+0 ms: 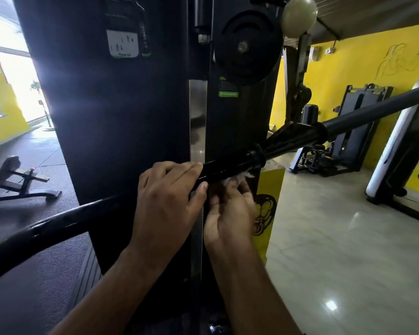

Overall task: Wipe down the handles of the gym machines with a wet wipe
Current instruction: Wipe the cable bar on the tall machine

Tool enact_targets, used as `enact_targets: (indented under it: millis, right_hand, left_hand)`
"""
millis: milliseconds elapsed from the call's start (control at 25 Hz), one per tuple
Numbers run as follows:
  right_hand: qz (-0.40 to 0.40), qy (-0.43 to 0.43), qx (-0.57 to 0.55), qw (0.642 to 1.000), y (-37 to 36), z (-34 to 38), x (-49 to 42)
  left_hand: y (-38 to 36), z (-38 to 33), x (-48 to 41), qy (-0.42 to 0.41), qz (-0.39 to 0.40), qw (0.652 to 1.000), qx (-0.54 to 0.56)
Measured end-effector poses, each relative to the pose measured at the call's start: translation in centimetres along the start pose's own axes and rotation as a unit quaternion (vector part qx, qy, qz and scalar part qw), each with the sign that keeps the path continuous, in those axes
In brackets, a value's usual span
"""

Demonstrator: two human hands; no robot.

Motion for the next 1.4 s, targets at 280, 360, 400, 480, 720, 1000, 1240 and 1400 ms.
enact_targets:
  millis: [280,360,400,480,720,1000,1240,1400]
  right_hand:
    - [0.06,-0.04,-0.08,0.994,-1.2,0.7,-1.6]
    - [0.035,-0.014,-0.114,0.993,-0.9,1.3,-2.1]
    - [0.039,-0.006,-0.107,0.993,-0.9,1.3,-1.9]
    - [0.07,-0.016,-0.054,0.996,-0.9,0.7,-0.6]
    - [0.166,-0.062,0.097,0.979,-1.4,-1.5,2.3]
    - [0.221,0.071,0.224,0.947,0.2,5.3,0.4]
    - [0.098,0.275,0.259,0.921,3.4,16.3,-5.1]
    - [0.151,0.419,0.396,0.803,2.9,22.2,-6.0]
  left_hand:
    - [0.7,-0.5,0.8,-0.024,-0.031,0.999,-0.014]
    - [0.8,-0.5,0.5,-0.026,-0.038,0.999,-0.015]
    - [0.7,-0.4,0.4,-0.024,-0.038,0.999,-0.011]
    - [0.5,-0.2,0.4,-0.015,-0.038,0.999,-0.003]
    - [0.4,0.7,0.2,0.005,-0.044,0.999,0.011]
    - [0.7,-0.8,-0.1,0.002,-0.02,1.0,0.017]
    - [-1.3,-7.4,1.4,-0.048,0.019,0.997,0.055]
    - [-3.1,-13.7,-0.2,-0.104,0.007,0.993,0.053]
Point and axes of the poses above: each hand's wrist, its own x-axis away from the middle knuckle, its own y-axis out of the back of the hand, z = x × y, the point moved 9 cm from there along -x, towards the middle knuckle, and after that the axes turned 13 degrees about y, right-handed, at the moved point
